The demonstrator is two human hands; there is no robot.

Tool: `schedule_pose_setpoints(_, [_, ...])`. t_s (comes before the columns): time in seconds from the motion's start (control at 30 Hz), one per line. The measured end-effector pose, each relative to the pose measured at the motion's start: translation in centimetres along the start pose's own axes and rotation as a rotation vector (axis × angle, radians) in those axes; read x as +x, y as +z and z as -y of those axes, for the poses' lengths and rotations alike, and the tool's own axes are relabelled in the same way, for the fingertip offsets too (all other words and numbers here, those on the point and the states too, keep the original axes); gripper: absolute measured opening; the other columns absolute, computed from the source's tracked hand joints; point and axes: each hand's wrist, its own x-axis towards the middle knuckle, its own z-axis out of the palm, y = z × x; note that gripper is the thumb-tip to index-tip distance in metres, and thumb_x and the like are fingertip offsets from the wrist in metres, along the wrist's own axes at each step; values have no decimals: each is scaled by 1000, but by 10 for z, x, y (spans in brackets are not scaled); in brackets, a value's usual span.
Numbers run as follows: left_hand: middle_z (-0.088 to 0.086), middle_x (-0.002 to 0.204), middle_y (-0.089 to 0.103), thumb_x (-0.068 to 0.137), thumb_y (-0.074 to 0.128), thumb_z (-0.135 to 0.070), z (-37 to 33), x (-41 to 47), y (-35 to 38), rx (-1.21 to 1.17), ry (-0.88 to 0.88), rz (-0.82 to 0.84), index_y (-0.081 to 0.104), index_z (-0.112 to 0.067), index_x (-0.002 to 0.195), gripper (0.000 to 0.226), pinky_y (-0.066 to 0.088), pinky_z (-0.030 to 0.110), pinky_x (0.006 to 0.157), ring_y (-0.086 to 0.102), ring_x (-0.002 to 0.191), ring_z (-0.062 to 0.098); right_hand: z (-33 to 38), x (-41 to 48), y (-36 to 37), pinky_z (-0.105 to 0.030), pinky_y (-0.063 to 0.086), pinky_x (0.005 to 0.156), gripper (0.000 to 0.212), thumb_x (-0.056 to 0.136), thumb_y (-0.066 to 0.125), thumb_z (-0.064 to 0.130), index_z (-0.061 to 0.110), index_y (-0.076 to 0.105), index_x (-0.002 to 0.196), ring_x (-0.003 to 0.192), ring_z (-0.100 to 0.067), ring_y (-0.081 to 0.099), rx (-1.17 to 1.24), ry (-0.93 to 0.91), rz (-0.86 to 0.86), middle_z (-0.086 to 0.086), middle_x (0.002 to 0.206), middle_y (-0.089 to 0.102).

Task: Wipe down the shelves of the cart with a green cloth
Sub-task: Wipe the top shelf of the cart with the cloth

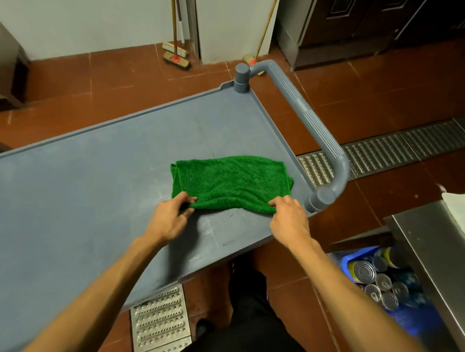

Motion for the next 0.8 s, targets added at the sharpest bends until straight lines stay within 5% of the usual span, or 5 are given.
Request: schedule_pose_setpoints(0.8, [-3,126,67,93,63,-10,54,-104,-44,31,8,59,58,-19,93,10,49,35,99,63,116,17,66,-57,32,-36,46,94,37,88,53,20,25,64,122,115,-27,56,-6,-6,51,-1,124,61])
